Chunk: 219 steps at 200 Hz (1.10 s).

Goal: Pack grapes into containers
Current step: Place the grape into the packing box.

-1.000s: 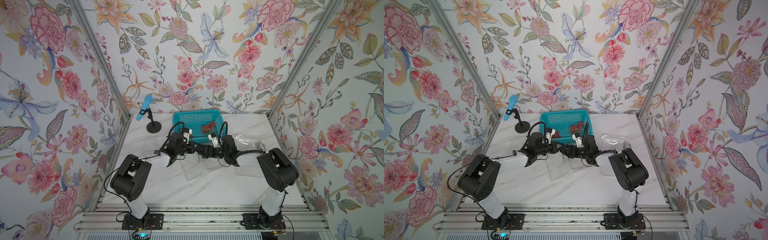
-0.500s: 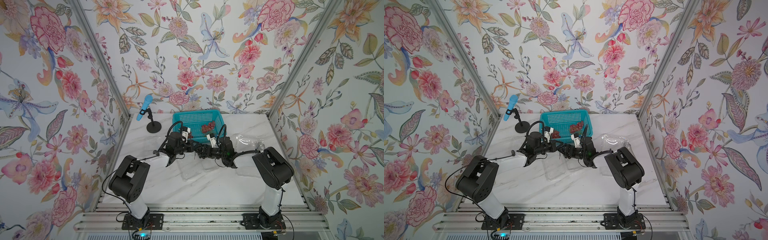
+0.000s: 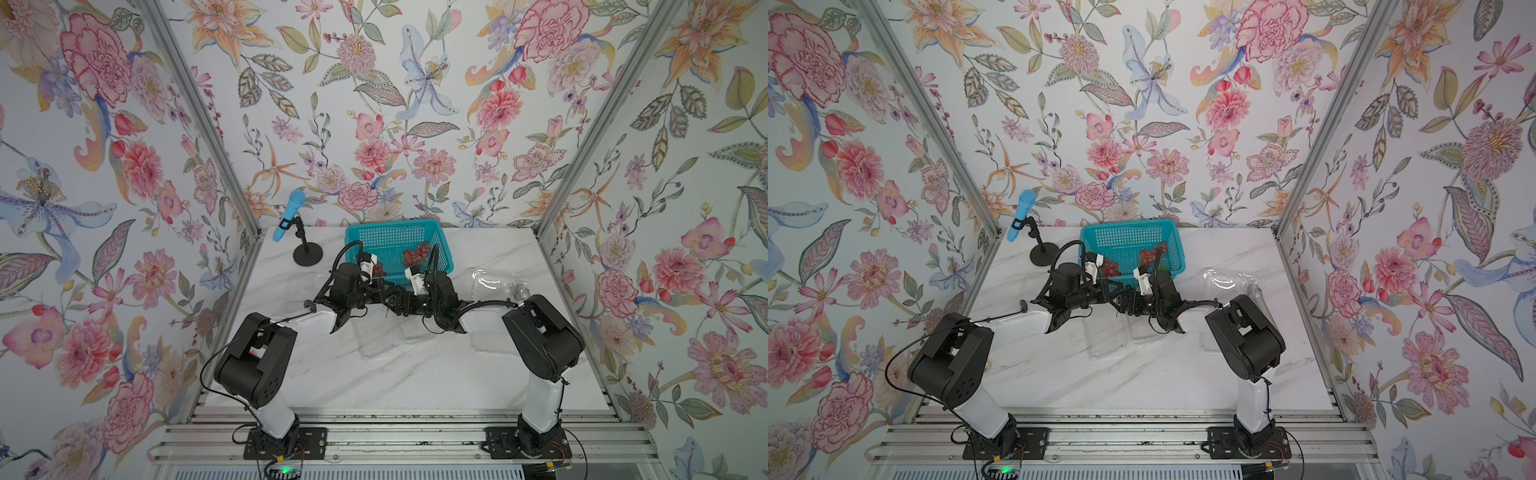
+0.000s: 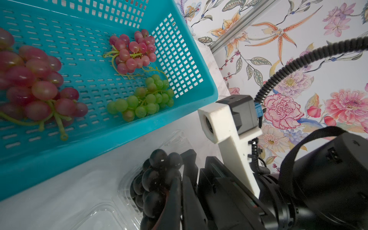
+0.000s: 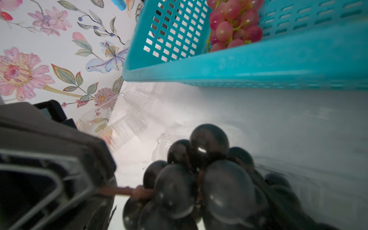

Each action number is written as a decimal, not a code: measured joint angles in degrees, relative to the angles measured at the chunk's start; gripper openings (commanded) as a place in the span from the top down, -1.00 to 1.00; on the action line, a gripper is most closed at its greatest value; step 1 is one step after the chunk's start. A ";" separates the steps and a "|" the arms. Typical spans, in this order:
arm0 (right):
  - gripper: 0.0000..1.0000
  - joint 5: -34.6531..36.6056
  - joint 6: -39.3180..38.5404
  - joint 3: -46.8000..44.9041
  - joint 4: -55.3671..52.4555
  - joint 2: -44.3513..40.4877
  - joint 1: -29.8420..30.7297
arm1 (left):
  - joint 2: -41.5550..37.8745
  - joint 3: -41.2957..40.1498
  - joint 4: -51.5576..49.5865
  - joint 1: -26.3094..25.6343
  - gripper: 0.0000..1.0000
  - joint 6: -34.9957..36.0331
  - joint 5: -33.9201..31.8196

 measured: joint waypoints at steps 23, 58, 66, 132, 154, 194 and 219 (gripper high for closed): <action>-0.99 3.15 -2.25 1.09 -2.60 0.00 0.94 | 0.00 0.44 -0.74 0.11 1.00 0.00 -0.17; -0.99 7.82 -5.77 2.32 -5.75 0.00 2.89 | -0.31 0.63 -1.84 0.20 1.00 0.02 -0.39; -0.99 8.76 -6.67 2.82 -6.73 0.07 3.28 | -0.33 0.72 -2.10 0.22 1.00 0.00 -0.46; -0.99 14.51 -12.52 5.44 -12.11 0.15 5.51 | -0.74 1.81 -3.52 -0.07 1.00 -0.15 0.35; -0.99 12.50 -12.46 4.70 -12.28 -1.14 4.33 | -1.44 1.81 -3.78 -0.35 1.00 -0.13 0.72; -0.99 7.54 -10.75 2.64 -13.88 -2.43 -1.11 | -3.02 2.29 -2.91 -1.11 1.00 -0.13 2.56; -0.99 5.42 -11.45 2.49 -15.91 -2.45 -2.58 | -3.10 3.19 -2.43 -1.16 1.00 -0.11 3.15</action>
